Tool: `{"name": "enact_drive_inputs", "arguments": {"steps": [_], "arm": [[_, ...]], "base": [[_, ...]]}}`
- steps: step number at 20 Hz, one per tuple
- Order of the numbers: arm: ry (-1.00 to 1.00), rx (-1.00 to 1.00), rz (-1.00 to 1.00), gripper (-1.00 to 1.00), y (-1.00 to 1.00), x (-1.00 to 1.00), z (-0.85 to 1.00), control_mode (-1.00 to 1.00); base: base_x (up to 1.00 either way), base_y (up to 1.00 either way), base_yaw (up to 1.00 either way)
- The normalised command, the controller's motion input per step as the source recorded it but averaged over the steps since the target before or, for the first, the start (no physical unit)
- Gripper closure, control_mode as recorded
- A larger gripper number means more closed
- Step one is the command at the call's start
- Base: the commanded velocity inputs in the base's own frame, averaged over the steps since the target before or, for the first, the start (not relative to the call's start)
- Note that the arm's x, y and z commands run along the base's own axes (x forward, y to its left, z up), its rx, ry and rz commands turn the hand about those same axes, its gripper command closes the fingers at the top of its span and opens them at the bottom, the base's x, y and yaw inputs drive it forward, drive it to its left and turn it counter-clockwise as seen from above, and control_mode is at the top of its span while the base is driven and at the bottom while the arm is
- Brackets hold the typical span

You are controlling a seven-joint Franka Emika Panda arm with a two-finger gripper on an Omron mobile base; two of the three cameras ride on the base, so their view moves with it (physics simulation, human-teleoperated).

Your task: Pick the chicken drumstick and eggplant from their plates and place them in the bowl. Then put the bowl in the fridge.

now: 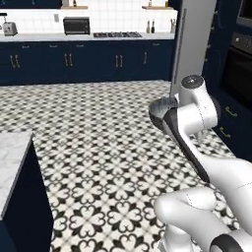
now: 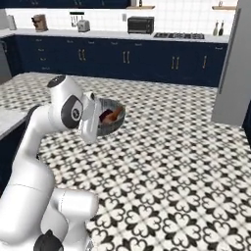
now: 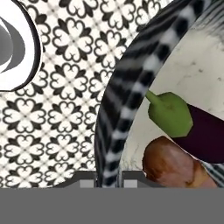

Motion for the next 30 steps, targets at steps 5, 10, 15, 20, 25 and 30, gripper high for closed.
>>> {"name": "enact_drive_inputs", "arguments": {"steps": [5,10,15,20,25,30], "arm": [[0.00,0.00,0.00,1.00,0.00,0.00,0.00,1.00],[0.00,0.00,0.00,1.00,0.00,0.00,0.00,1.00],[0.00,0.00,0.00,1.00,0.00,0.00,0.00,1.00],[0.00,0.00,0.00,1.00,0.00,0.00,0.00,1.00],[0.00,0.00,0.00,1.00,0.00,0.00,0.00,1.00],[0.00,0.00,0.00,1.00,0.00,0.00,0.00,1.00]], "base": [[1.00,-0.13,0.16],[1.00,0.10,-0.03],[1.00,0.18,-0.13],[1.00,0.39,-0.20],[1.00,0.40,-0.18],[1.00,0.42,-0.16]]}}
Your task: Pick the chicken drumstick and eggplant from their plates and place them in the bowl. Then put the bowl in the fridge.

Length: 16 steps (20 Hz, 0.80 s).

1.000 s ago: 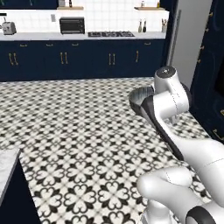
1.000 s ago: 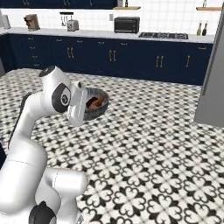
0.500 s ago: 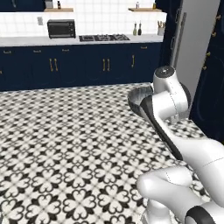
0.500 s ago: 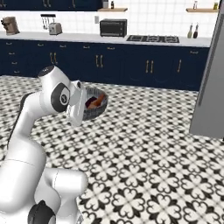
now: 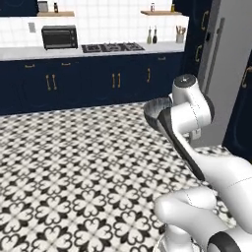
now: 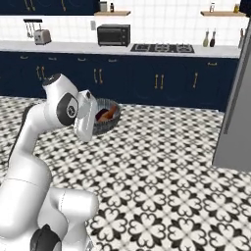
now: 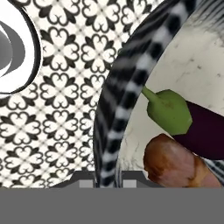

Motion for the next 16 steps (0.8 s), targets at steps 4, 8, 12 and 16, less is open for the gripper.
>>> {"name": "enact_drive_inputs", "arguments": {"steps": [4,8,12,16], "arm": [[0.00,0.00,0.00,1.00,0.00,0.00,0.00,1.00],[0.00,0.00,0.00,1.00,0.00,0.00,0.00,1.00],[0.00,0.00,0.00,1.00,0.00,0.00,0.00,1.00],[0.00,0.00,0.00,1.00,0.00,0.00,0.00,1.00]], "base": [[1.00,0.69,-0.21],[1.00,0.82,-0.25],[1.00,0.99,-0.33],[1.00,0.90,-0.47]]}}
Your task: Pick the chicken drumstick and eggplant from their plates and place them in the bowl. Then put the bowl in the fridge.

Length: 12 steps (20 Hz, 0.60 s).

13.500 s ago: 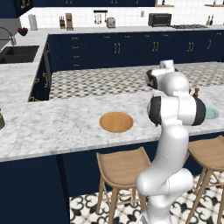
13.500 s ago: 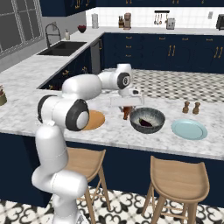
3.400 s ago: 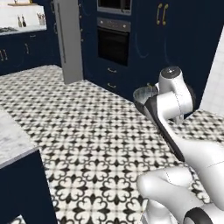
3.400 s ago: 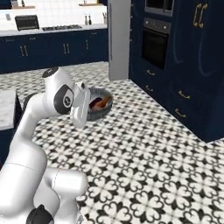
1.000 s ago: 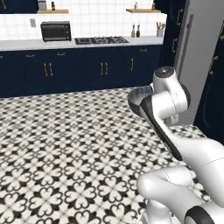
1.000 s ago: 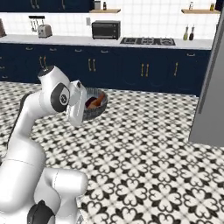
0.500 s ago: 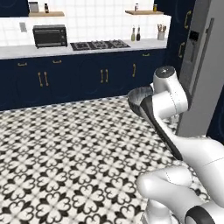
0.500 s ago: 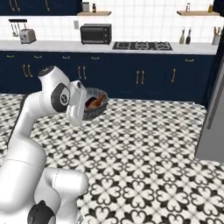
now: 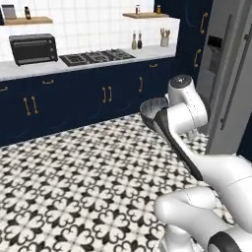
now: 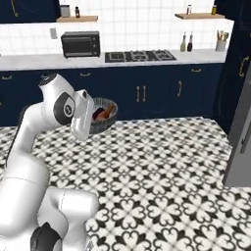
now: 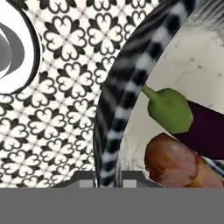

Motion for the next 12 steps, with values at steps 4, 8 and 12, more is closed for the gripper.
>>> {"name": "enact_drive_inputs", "arguments": {"steps": [4,8,12], "arm": [[0.00,0.00,0.00,1.00,0.00,0.00,0.00,1.00],[0.00,0.00,0.00,1.00,0.00,0.00,0.00,1.00],[0.00,0.00,0.00,1.00,0.00,0.00,0.00,1.00]], "base": [[0.90,0.57,-0.75],[0.68,0.44,-0.85],[0.54,0.39,-0.89]]}}
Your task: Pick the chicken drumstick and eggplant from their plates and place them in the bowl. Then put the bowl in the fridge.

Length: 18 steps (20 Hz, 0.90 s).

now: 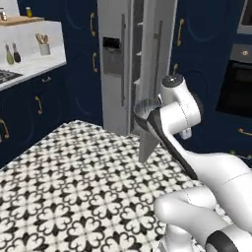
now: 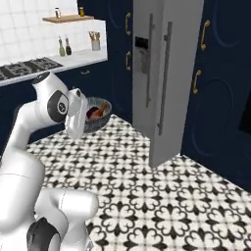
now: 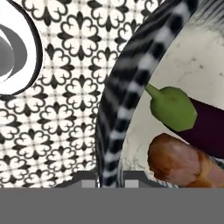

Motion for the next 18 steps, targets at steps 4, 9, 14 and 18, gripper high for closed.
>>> {"name": "enact_drive_inputs", "arguments": {"steps": [4,9,14,18], "arm": [[0.00,0.00,0.00,1.00,0.00,0.00,0.00,1.00],[0.00,0.00,0.00,1.00,0.00,0.00,0.00,1.00],[0.00,0.00,0.00,1.00,0.00,0.00,0.00,1.00],[0.00,0.00,0.00,1.00,0.00,0.00,0.00,1.00]], "base": [[0.32,0.30,-0.94],[0.13,0.26,-0.96],[0.00,0.84,-0.59],[-0.26,1.00,-0.26]]}}
